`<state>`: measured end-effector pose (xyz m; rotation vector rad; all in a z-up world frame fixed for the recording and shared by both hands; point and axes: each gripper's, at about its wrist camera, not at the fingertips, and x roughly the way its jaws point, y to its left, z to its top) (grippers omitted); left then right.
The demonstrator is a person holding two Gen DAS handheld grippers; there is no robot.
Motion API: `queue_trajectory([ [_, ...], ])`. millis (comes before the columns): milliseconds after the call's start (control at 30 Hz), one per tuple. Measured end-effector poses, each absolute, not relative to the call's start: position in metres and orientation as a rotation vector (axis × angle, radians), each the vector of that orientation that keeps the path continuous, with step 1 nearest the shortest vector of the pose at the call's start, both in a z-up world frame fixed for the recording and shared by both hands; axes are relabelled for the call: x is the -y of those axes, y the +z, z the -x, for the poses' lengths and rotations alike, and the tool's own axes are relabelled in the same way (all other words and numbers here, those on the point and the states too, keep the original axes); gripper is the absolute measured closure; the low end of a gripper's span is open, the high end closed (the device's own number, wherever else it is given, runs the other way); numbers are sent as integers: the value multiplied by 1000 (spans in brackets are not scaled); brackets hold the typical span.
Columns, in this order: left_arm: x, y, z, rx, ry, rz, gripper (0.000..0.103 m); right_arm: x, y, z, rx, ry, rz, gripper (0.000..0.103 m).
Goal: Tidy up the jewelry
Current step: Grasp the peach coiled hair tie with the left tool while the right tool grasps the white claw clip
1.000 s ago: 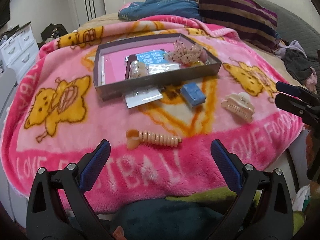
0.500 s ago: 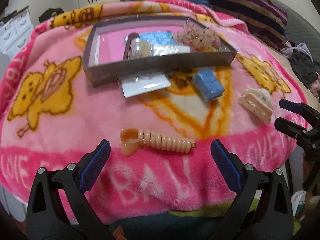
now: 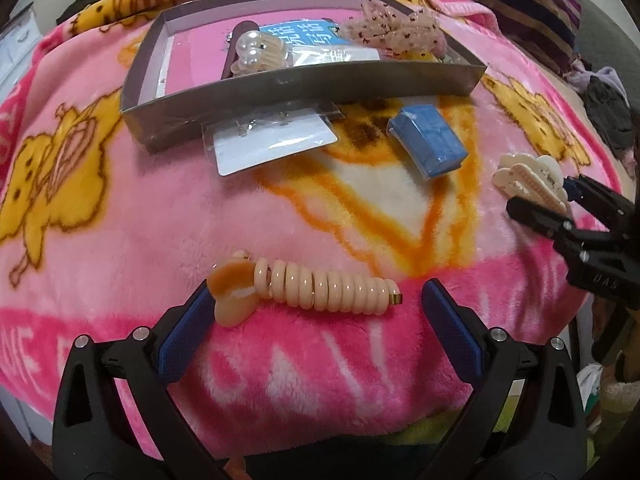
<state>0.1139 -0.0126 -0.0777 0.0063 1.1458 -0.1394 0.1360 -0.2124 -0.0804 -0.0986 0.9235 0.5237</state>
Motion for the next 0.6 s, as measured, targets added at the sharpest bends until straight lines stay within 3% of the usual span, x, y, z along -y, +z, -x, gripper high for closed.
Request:
queue_trajectory([
  [33,14,-78,-115,-1145,-140,-12,9,214,-80,-136,-922,524,108,53],
  [100,15,-77,-116,-1134,-145,-20,11,221,-77,-136,-918,537,87,74],
  [133,16,-76,-116,-1130,-146,-23,14,224,-76,-136,-921,540,70,75],
  [267,20,-74,-113,-1100,-144,-62,36,235,-72,-131,-917,531,19,76],
  [600,6,-58,-101,-1014,-151,10,38,241,-42,-116,-852,576,-52,76],
])
